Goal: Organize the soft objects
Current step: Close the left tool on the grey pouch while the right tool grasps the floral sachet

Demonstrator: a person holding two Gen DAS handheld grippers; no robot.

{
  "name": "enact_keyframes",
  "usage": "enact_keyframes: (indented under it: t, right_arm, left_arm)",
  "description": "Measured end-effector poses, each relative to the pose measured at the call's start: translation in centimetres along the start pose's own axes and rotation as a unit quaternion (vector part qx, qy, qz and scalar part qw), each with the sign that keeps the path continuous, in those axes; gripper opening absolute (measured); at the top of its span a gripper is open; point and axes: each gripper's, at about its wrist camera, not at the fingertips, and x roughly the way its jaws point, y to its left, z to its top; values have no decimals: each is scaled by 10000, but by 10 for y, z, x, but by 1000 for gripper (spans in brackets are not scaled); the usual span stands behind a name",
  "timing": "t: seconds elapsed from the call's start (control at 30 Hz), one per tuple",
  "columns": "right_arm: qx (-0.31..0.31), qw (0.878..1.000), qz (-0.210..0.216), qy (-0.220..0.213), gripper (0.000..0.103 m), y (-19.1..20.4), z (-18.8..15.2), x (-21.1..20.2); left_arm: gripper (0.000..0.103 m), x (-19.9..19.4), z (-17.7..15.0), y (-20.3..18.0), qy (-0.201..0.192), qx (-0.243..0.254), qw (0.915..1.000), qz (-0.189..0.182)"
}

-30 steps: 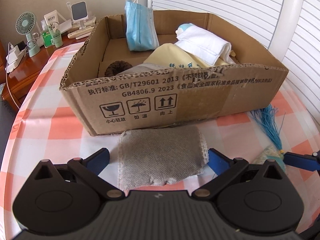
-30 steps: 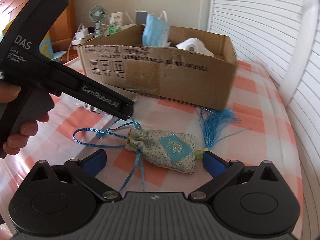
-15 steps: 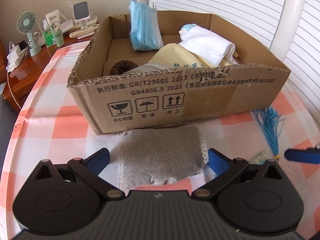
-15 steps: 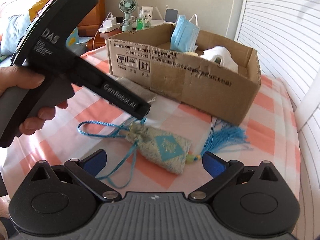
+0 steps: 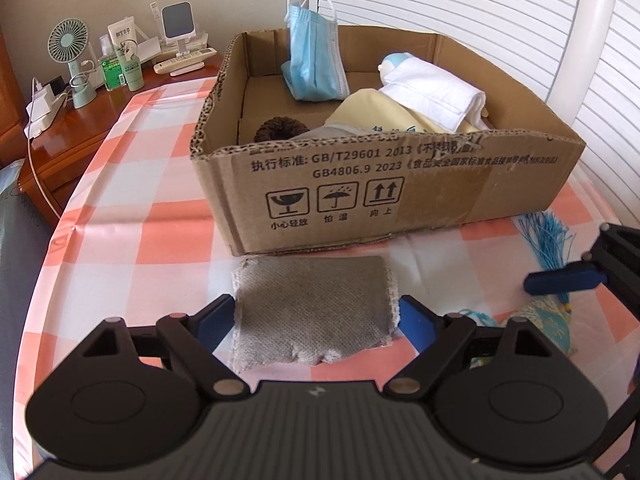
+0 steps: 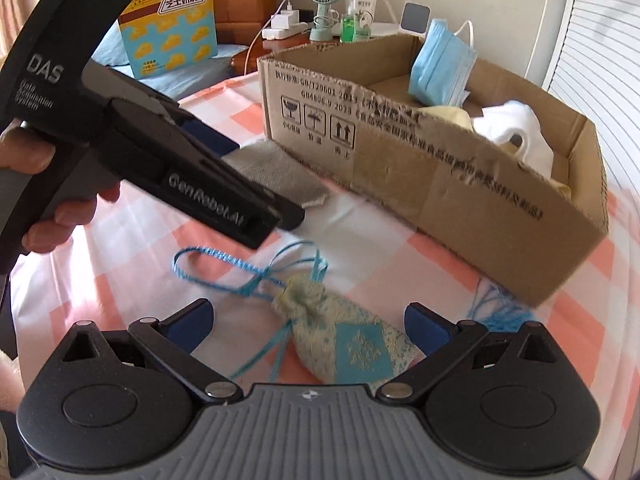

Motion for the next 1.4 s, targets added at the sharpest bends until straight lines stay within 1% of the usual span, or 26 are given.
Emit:
enact_keyframes:
  t: [0.2, 0.3, 0.37, 0.4, 0.47, 0.57, 0.67, 0.77, 0.83, 0.9, 0.97, 1.0, 1.03, 1.07, 1.1, 1.17, 1.23, 1.4]
  right_arm:
    - [-9, 9999, 91, 121, 103, 19, -18, -17]
    - [-6, 9999, -85, 75, 100, 26, -22, -21]
    - [36, 9997, -257, -13, 95, 26, -21, -23]
    - [30, 9994, -340, -45, 90, 25, -20, -23]
    - [-9, 9988, -483, -97, 87, 23, -18, -22]
    - [14, 9987, -493, -144, 82, 16, -16, -20]
    - [100, 9989, -419, -194, 76, 11, -15, -18]
    - [231, 9990, -297, -251, 65, 7, -16, -18]
    - [242, 9987, -327, -299, 53, 7, -16, -19]
    - [228, 9986, -375, -288, 46, 8, -16, -20]
    - [198, 9980, -537, -273, 43, 11, -16, -21]
    - [189, 9978, -580, -271, 39, 12, -16, -21]
    - [195, 9976, -607, -270, 36, 12, -16, -22]
    - [202, 9974, -635, -275, 35, 13, -16, -23]
    - [208, 9971, -672, -281, 34, 14, -16, -24]
    - [218, 9967, -730, -294, 33, 15, -16, -27]
    - [232, 9962, -769, -326, 33, 17, -17, -32]
    - [250, 9950, -866, -420, 33, 20, -17, -45]
  left_arm:
    - [88, -1, -2, 2, -17, 45, 10000, -16]
    - [88, -3, -5, 5, -34, 68, 10000, -39]
    - [88, -4, -6, 7, -52, 97, 9999, -66]
    - [88, -5, -7, 8, -63, 111, 9999, -81]
    - [91, -4, -8, 8, -91, 152, 9998, -89]
    - [95, -1, -7, 8, -90, 112, 9999, -64]
    - [96, 0, -6, 6, -99, 57, 9999, -6]
    - [97, 0, -7, 5, -110, 14, 9999, 27]
    - [97, -1, -8, 5, -101, -22, 9999, 62]
    - [94, -3, -9, 5, -100, -69, 9999, 67]
    - [85, -6, -10, 4, -129, -28, 9999, 36]
    - [82, -8, -10, 3, -137, 0, 9999, 3]
    - [75, -10, -11, 3, -151, 33, 9999, -21]
    - [71, -11, -11, 3, -159, 67, 9998, -27]
    - [70, -13, -11, 3, -165, 98, 9998, -36]
    - [64, -16, -11, 4, -178, 142, 9997, -92]
    - [59, -20, -12, 6, -198, 211, 9995, -145]
    - [52, -30, -14, 13, -176, 401, 9987, -253]
